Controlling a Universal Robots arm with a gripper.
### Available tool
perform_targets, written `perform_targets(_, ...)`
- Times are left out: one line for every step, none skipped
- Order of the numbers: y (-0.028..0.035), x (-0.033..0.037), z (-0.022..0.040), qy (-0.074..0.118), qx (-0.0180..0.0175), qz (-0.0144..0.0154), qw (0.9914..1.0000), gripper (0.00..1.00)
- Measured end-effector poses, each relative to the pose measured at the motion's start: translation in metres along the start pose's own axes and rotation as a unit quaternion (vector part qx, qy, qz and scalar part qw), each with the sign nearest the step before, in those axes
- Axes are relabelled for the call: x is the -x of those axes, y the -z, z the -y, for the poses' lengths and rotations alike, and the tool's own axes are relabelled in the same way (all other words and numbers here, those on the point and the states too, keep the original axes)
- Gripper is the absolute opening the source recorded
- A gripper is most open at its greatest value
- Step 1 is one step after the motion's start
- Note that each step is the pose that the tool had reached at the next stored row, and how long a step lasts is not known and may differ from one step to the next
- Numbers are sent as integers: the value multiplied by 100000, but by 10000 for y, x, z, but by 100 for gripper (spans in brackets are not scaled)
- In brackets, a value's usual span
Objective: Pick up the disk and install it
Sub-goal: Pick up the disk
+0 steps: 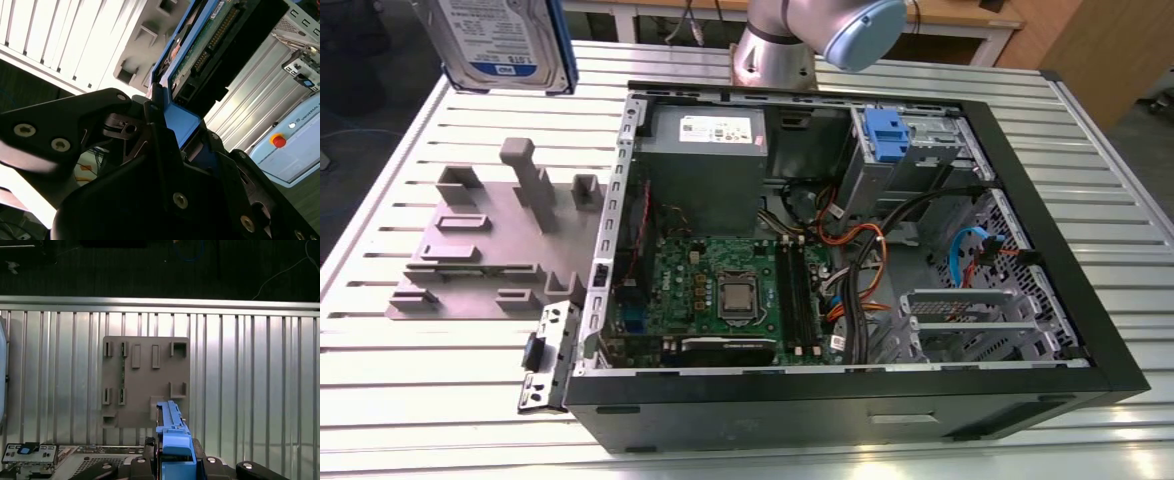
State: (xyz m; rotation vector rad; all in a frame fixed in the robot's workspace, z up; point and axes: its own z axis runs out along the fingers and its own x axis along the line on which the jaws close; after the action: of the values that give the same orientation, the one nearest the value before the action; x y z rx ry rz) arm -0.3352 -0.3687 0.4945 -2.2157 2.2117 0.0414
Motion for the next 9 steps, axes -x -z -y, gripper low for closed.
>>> perform_targets(-1,-8,6,-1,4,-5,100000,36)
perform_targets(-2,-16,11,-2,4,-5,100000,36)
perform_targets(-3,-24,14,1,9,-8,100000,36)
perform_targets(-4,-33,15,1,5,-7,100000,36)
perform_targets(-4,-40,16,-1,9,-10,100000,36)
perform_targets(-5,-50,16,-1,8,-11,100000,36)
perform_targets(-6,-59,17,2,7,-15,100000,36)
perform_targets(-7,-71,17,0,6,-17,100000,36)
perform_targets(-8,-82,17,-1,7,-19,100000,36)
